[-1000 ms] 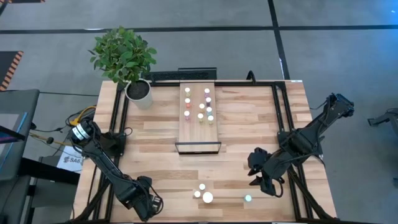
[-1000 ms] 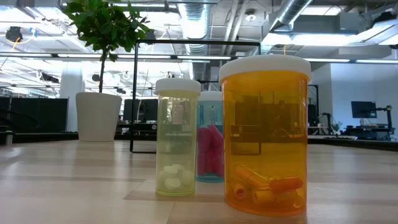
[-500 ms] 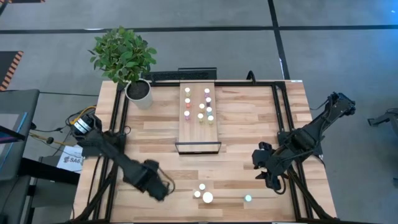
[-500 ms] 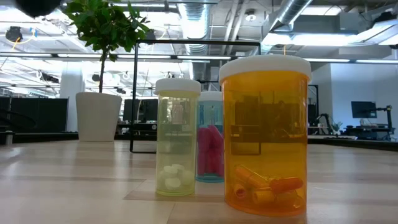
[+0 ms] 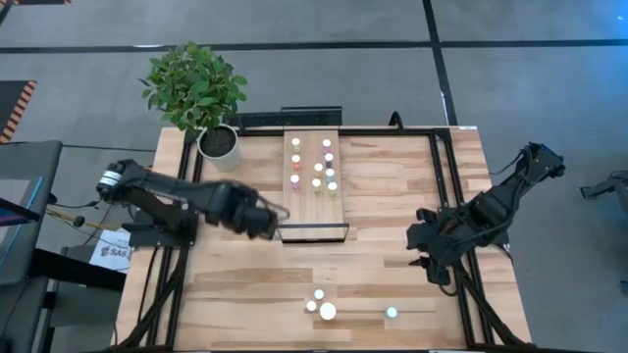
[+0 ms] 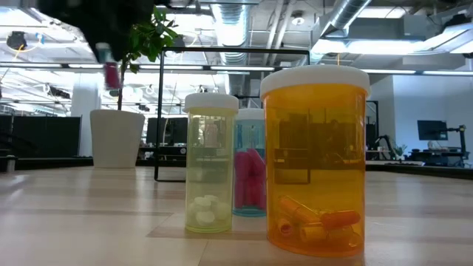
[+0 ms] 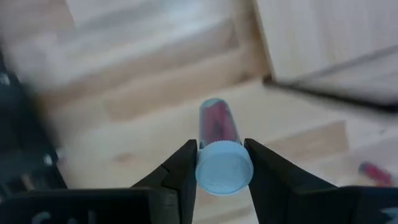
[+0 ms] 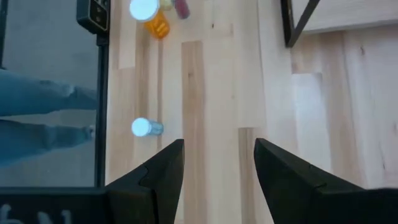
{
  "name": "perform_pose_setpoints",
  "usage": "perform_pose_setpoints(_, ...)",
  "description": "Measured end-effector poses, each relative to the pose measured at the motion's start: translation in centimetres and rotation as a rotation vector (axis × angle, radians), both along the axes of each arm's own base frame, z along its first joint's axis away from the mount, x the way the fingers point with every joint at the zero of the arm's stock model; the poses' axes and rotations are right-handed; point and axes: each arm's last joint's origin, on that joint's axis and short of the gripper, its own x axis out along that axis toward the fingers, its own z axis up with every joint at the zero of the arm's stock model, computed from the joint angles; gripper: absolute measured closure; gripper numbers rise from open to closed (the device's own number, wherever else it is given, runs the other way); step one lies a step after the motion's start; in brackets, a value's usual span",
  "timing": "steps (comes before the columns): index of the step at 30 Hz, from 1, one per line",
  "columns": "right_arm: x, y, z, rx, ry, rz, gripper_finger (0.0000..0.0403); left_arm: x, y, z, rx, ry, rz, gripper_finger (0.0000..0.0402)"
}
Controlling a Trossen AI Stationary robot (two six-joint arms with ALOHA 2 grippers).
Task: Pick and place medicine bottles onto shelf by color
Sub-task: Put the left blue pill bottle on the shelf
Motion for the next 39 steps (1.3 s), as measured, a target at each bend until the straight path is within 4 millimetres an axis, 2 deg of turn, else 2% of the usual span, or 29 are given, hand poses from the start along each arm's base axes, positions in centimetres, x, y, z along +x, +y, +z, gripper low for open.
perform_pose_setpoints(7, 0.8, -1.3, 0.0, -0.028, -0.004, -0.043, 0.0186, 0.9, 6.6, 0.1, 0.000, 0.001, -0.040, 0.0300)
perform_pose_setpoints(10, 1.3, -2.1, 0.0, -0.028, -0.004, -0.089, 0.0186, 1.8, 9.2, -0.2, -0.007, -0.055, -0.085, 0.0300)
perform_pose_setpoints(15, 1.7, -3.2, 0.1, -0.027, -0.010, -0.144, 0.0186, 2.9, 12.5, -0.6, 0.004, -0.136, -0.123, 0.0300)
perform_pose_setpoints(17, 1.9, -3.6, 0.1, -0.027, -0.011, -0.166, 0.0186, 3.6, 13.0, -0.9, 0.003, -0.174, -0.144, 0.0300)
perform_pose_setpoints(23, 2.1, -4.4, 0.1, -0.033, -0.004, -0.200, 0.0186, 5.1, 13.5, -3.0, -0.049, -0.140, -0.216, 0.0300)
perform_pose_setpoints(39, 2.2, -4.5, 0.0, -0.039, -0.002, -0.196, 0.0186, 7.7, 13.9, -6.7, -0.115, -0.111, -0.240, 0.0300)
